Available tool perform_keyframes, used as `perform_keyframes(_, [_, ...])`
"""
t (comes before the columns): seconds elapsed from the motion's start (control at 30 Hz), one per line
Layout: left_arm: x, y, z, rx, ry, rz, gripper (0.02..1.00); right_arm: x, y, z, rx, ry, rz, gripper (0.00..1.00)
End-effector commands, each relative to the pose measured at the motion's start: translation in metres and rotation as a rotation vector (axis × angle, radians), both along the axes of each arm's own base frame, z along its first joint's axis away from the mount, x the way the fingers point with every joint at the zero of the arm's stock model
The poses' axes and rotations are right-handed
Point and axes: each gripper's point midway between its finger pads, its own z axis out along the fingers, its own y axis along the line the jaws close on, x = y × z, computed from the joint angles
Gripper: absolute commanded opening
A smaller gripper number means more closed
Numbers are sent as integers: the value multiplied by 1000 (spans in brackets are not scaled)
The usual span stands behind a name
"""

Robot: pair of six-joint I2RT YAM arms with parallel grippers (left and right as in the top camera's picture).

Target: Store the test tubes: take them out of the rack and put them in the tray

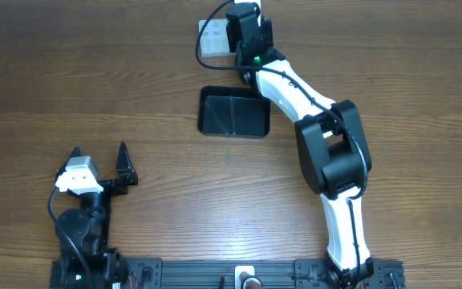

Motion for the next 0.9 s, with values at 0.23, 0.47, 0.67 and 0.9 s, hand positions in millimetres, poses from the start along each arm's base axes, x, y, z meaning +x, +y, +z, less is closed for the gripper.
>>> perform_keyframes(0.23, [0, -3, -1, 18, 0, -18, 998, 3, 6, 3, -1, -13, -1, 134])
perform_keyframes(0.47, [0, -3, -1, 18, 0, -18, 998, 1, 12, 4, -1, -14, 9, 112])
perform_keyframes(0.67, [0, -3, -1, 18, 0, -18, 996, 0, 18, 19, 11, -39, 17, 106])
perform_keyframes(0.9, [0, -3, -1, 18, 0, -18, 996, -5, 20, 71, 46, -118, 19, 104])
